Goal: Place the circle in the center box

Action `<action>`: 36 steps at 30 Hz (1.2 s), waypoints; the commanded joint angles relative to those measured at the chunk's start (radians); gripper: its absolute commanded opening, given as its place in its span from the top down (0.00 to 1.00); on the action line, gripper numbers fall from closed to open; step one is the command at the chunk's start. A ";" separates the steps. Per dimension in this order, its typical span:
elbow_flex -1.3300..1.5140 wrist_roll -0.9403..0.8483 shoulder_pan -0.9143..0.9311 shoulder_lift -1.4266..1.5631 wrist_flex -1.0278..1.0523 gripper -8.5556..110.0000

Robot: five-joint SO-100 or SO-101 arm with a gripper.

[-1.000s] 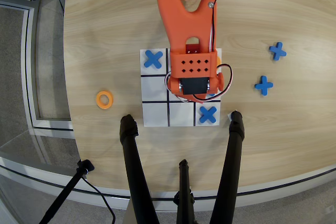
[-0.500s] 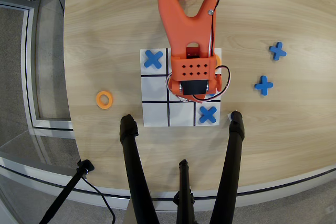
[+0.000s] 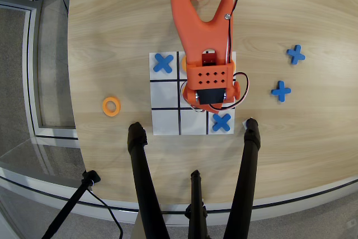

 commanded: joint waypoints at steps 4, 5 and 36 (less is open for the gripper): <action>-0.020 0.008 -0.009 -0.011 0.000 0.92; -0.023 0.008 -0.006 -0.011 0.002 0.92; -0.259 -0.029 0.087 0.207 0.345 0.84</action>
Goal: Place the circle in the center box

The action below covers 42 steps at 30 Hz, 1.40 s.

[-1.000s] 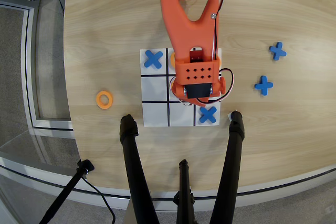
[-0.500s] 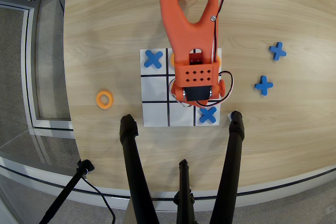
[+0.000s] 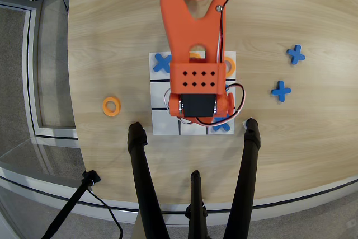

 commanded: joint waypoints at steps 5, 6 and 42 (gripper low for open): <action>0.153 -0.025 0.008 0.331 0.084 0.84; 0.207 -0.032 0.008 0.391 0.084 0.84; 1.706 -0.374 -0.049 1.953 0.055 0.93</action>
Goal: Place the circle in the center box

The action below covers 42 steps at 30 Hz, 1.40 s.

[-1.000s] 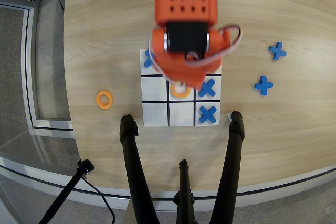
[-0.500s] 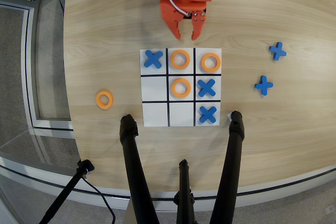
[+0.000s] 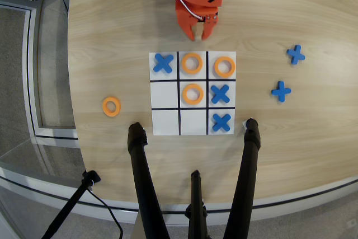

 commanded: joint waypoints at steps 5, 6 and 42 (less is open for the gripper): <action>0.057 -0.009 0.060 0.000 0.052 0.93; 0.057 -0.009 0.089 0.000 0.060 0.93; 0.057 0.008 1.652 0.035 0.092 0.93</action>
